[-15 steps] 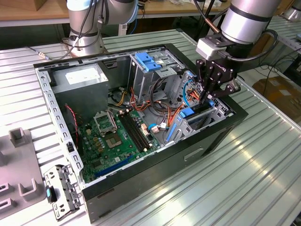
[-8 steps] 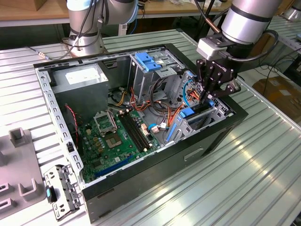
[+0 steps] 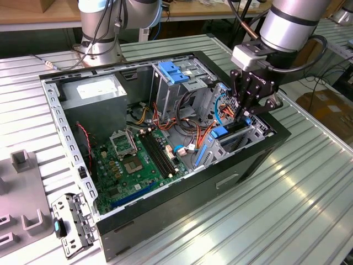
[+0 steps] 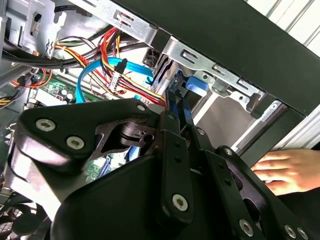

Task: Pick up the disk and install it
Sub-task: 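Insert the first disk wire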

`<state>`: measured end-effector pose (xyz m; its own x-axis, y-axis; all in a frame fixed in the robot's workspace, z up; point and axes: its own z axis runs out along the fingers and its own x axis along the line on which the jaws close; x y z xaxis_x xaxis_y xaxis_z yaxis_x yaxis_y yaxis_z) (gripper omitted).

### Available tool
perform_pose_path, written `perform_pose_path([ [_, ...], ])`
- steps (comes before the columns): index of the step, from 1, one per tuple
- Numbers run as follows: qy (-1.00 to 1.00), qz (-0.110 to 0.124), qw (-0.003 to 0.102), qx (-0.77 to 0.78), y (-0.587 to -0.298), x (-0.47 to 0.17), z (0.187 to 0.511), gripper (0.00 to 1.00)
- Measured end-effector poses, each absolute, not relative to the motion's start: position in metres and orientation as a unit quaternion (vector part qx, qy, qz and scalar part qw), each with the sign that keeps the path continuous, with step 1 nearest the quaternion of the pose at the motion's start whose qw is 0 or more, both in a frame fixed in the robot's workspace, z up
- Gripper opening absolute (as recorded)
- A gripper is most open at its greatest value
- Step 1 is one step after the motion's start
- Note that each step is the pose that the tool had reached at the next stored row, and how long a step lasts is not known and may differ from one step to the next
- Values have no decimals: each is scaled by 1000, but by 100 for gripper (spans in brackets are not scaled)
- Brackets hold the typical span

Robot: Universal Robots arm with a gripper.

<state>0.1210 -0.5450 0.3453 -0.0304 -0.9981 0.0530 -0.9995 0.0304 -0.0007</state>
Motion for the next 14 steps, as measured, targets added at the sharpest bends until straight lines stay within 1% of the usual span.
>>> perform_pose_path([
  [14, -712, 19, 19, 702, -545, 121, 343, 17],
])
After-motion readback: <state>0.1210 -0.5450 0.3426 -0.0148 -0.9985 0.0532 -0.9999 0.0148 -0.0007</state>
